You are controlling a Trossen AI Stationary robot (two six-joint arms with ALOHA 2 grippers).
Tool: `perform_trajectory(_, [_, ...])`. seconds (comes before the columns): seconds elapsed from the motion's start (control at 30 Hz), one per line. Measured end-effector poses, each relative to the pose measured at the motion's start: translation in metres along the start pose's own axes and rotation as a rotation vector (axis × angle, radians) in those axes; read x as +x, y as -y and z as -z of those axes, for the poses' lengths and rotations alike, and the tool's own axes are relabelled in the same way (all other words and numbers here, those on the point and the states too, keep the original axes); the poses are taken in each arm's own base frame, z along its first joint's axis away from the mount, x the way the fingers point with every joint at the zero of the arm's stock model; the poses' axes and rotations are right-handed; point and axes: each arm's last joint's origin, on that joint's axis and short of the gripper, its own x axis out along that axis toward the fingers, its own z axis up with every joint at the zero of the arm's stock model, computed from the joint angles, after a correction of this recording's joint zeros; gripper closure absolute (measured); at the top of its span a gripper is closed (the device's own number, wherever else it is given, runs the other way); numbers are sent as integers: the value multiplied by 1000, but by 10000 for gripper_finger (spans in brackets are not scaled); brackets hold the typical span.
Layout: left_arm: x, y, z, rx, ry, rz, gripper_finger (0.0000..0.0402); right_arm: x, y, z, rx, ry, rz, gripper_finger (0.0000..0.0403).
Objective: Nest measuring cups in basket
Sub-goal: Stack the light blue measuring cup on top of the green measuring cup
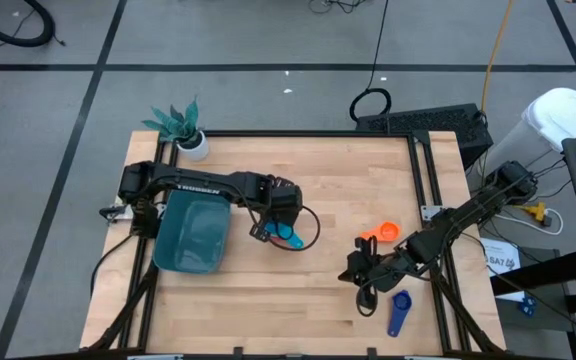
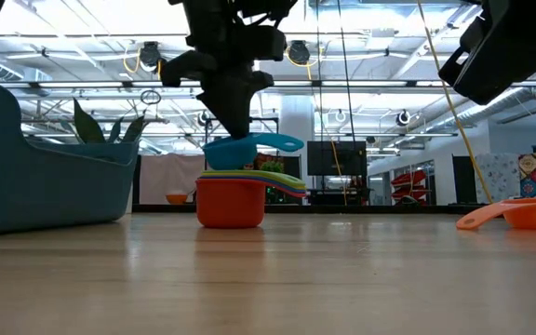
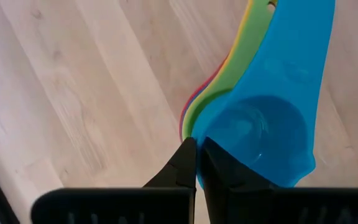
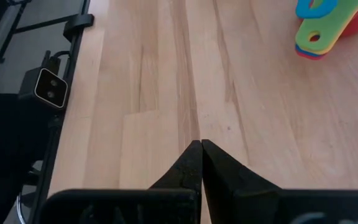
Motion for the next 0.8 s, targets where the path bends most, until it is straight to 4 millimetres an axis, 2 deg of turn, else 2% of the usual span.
perform_trajectory(0.13, [0,-2,1,-7,2,4,394,0,0,0,13,0,-1,403])
perform_trajectory(0.37, [1,-7,4,-23,2,6,368,0,0,0,26,0,-1,403])
perform_trajectory(0.8, [1,-8,5,-32,20,47,370,-1,-2,1,29,-2,-7,403])
